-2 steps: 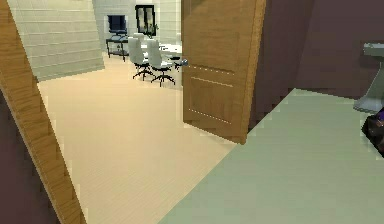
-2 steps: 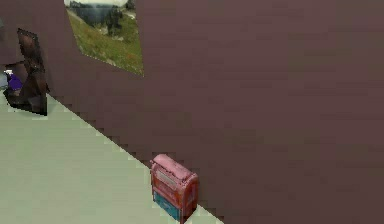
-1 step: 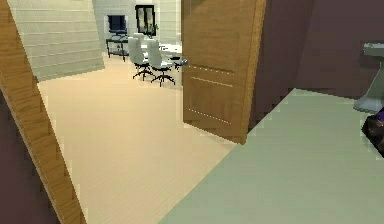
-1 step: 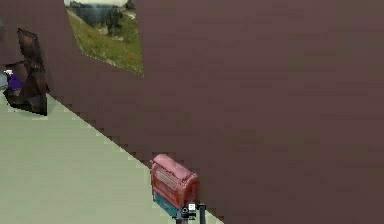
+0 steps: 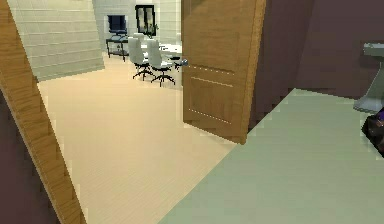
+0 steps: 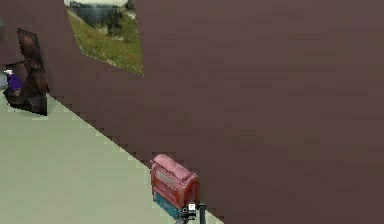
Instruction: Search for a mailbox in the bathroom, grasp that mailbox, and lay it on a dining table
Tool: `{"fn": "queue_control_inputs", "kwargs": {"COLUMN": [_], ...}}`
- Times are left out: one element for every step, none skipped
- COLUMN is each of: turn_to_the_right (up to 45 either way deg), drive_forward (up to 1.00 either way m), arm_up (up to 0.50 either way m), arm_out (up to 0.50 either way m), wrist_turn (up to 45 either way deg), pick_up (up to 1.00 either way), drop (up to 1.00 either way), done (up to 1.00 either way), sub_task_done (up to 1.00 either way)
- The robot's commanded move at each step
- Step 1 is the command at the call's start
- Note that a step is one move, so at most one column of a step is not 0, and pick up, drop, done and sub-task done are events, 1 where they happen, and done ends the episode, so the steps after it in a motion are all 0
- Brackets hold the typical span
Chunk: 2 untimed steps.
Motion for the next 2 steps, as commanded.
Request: {"fn": "queue_control_inputs", "kwargs": {"turn_to_the_right": [0.0, 0.0], "drive_forward": [0.0, 0.0], "arm_up": [0.0, 0.0], "arm_out": [0.0, 0.0], "wrist_turn": [45.0, 45.0], "pick_up": [0.0, 0.0], "drop": [0.0, 0.0], "done": [0.0, 0.0], "sub_task_done": [0.0, 0.0]}}
